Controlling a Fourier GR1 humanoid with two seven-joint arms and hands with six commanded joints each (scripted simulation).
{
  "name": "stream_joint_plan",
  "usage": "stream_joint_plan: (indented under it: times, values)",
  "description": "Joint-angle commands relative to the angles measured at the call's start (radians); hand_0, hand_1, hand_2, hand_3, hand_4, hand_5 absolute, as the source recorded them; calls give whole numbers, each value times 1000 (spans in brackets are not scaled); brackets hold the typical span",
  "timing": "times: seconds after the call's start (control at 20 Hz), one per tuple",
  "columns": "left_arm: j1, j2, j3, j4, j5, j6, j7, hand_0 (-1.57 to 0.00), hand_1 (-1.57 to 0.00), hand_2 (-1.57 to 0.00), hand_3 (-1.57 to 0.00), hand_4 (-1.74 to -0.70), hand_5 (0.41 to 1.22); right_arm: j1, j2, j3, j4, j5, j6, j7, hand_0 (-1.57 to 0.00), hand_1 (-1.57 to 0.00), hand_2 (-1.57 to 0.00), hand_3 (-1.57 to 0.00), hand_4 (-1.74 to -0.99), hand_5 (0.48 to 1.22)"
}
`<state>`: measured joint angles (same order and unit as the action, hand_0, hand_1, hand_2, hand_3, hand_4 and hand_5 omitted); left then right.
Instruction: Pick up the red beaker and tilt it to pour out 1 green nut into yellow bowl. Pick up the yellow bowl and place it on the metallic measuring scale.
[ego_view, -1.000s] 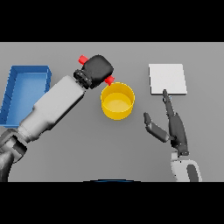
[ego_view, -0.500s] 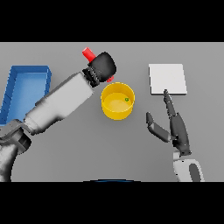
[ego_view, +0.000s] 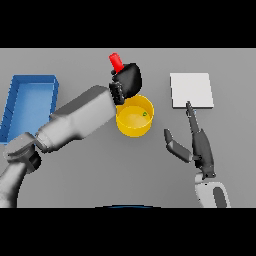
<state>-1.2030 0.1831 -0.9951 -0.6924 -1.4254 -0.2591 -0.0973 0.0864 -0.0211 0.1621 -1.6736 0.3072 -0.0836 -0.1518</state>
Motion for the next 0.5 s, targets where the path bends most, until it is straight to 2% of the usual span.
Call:
stream_joint_plan:
  times: [0.0, 0.05, 0.2, 0.25, 0.35, 0.45]
  values:
    - [-7, 0, -21, 4, -19, 0, -13, -1571, -1571, -1571, -1571, -1733, 1221, -6, 0, -2, 4, -4, 2, 4, 1, 1, 1, 1, -1073, 675]
    - [-27, 1, -42, 7, -38, -24, -39, -1571, -1571, -1571, -1571, -1733, 1221, -4, -1, 1, -7, 0, 1, 2, 1, 1, 1, 1, -1063, 673]
    - [-54, -34, -82, 32, -84, -47, -45, -1571, -1571, -1571, -1571, -1732, 1221, -7, 7, 6, 14, 9, -5, 5, 1, 1, 1, 1, -1051, 677]
    - [-65, -37, -82, 33, -87, -56, -53, -1571, -1571, -1571, -1571, -1728, 1221, 7, 5, 8, 3, 11, -6, -13, 1, 1, 1, 1, -1047, 681]
    - [-96, -44, -83, 54, -97, -62, -76, -1571, -1571, -1571, -1571, -1728, 1221, -9, 5, 7, 0, 17, -9, 7, 1, 1, 1, 1, -1035, 685]
    - [-122, -31, -43, 71, -80, -2, -87, -1571, -1571, -1571, -1571, -1726, 1221, 1, 5, 11, -4, 18, -5, 8, 1, 1, 1, 1, -1035, 684]
